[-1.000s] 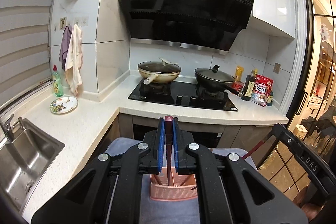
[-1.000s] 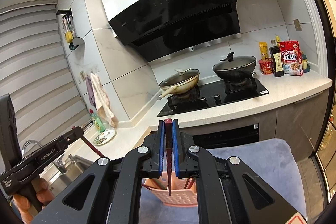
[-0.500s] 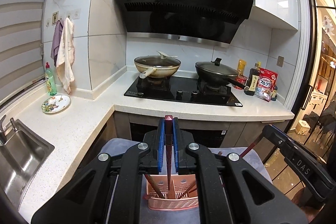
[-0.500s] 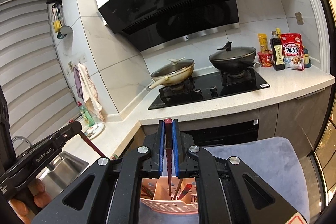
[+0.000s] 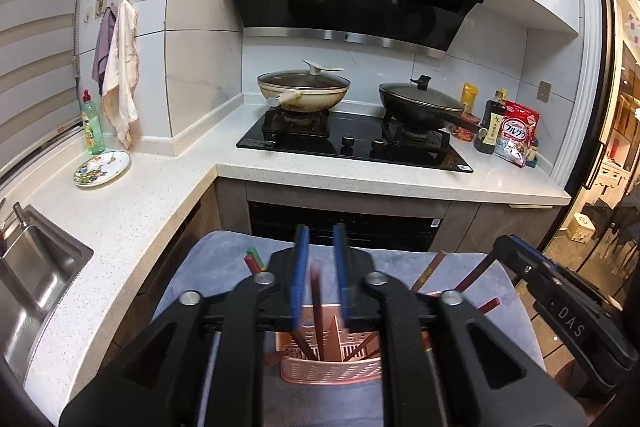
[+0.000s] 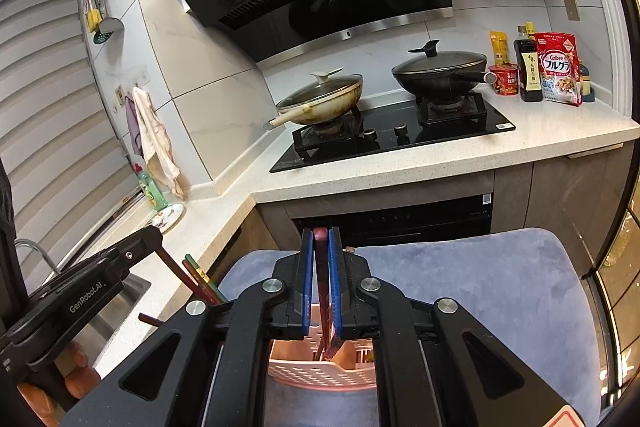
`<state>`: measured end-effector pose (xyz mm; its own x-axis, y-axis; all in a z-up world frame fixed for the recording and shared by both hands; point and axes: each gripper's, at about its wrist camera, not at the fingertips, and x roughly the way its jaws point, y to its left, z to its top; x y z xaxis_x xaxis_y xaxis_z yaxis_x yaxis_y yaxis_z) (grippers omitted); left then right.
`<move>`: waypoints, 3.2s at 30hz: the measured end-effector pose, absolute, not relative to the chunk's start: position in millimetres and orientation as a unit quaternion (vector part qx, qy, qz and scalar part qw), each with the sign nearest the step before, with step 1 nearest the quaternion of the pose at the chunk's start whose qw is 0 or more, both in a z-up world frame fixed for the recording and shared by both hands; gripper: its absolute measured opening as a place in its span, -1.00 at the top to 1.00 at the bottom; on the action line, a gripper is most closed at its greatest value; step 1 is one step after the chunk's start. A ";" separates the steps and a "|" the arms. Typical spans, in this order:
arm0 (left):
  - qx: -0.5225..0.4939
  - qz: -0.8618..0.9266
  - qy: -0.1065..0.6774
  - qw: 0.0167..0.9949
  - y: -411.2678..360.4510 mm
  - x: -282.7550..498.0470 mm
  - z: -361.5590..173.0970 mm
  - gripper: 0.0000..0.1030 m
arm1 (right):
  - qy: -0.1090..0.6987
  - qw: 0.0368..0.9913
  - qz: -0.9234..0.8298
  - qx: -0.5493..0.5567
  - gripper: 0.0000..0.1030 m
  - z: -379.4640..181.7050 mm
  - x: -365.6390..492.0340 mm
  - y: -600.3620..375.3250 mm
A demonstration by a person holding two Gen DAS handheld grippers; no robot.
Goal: Organize utensils
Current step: 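Lower both chopsticks into the holder and open both tools, then withdraw both tools back toward the red and green chopsticks, then close the right tool on the green chopstick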
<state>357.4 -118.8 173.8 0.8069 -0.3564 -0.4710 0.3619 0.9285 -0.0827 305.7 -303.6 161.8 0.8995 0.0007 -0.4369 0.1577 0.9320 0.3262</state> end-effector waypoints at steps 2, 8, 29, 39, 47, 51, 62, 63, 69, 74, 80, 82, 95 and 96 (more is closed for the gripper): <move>0.005 -0.186 0.243 0.952 -117.7 353.5 175.6 0.22 | 0.216 0.958 -0.043 0.182 0.68 164.3 302.4 -304.0; 0.009 -0.173 0.241 0.955 -110.9 339.6 183.7 -0.03 | 0.201 0.963 -0.039 0.175 0.59 179.9 286.8 -298.1; 0.051 -0.130 0.262 0.955 -65.2 235.5 173.0 -0.18 | 0.219 0.969 -0.011 0.115 0.47 178.5 168.3 -239.8; 0.054 -0.121 0.284 0.950 -41.5 186.0 140.4 -0.32 | 0.257 0.963 0.004 0.080 0.38 143.5 110.0 -203.8; 0.054 -0.112 0.321 0.939 -24.4 156.1 95.0 -0.32 | 0.299 0.951 0.004 0.073 0.38 99.2 70.6 -186.2; 0.046 -0.112 0.344 0.931 -16.6 143.9 71.8 -0.32 | 0.317 0.945 0.005 0.083 0.38 79.8 57.1 -184.9; 0.048 -0.112 0.388 0.913 -8.2 117.6 19.0 -0.32 | 0.362 0.928 -0.001 0.082 0.38 25.2 28.8 -174.2; 0.050 -0.113 0.393 0.911 -8.1 116.2 14.1 -0.32 | 0.368 0.926 0.000 0.083 0.38 19.9 27.5 -173.5; 0.056 -0.107 0.407 0.905 -6.7 109.8 -5.0 -0.32 | 0.401 0.912 0.008 0.090 0.38 -15.1 22.5 -165.4; 0.061 -0.102 0.421 0.899 -3.9 107.1 -19.2 -0.32 | 0.419 0.904 0.013 0.085 0.38 -36.7 23.4 -155.7; 0.061 -0.101 0.433 0.894 -1.1 104.2 -30.7 -0.32 | 0.434 0.896 0.013 0.090 0.38 -52.7 27.8 -151.7; 0.061 -0.102 0.438 0.891 -1.4 103.0 -34.2 -0.32 | 0.436 0.895 0.012 0.093 0.41 -55.9 29.4 -151.6; 0.072 -0.115 0.449 0.883 -13.5 94.7 -47.3 -0.35 | 0.437 0.893 0.002 0.108 0.86 -65.8 35.2 -160.3; 0.073 -0.117 0.450 0.882 -15.2 93.9 -47.9 -0.36 | 0.437 0.893 0.001 0.110 0.87 -65.9 35.1 -161.9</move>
